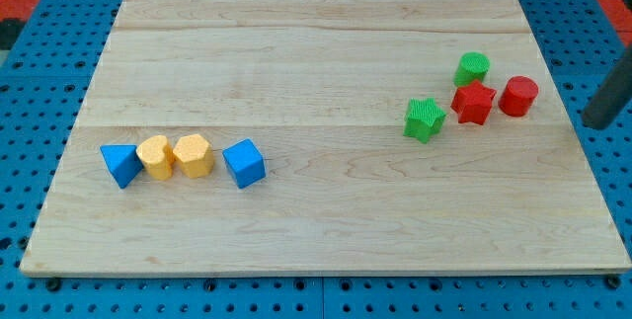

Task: Move the red circle and green circle towards the center

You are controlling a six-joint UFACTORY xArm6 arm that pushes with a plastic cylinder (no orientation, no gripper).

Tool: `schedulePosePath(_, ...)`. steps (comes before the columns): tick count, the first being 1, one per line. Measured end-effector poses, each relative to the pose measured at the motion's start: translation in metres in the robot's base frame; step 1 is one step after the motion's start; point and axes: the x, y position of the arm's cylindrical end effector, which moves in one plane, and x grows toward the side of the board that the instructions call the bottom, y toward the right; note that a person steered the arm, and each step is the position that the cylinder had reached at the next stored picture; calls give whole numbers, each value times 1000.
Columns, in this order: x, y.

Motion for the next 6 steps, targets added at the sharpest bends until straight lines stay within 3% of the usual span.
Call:
schedulePosePath(3, -81, -120)
schedulePosePath(5, -82, -87)
schedulePosePath(6, -48, -30)
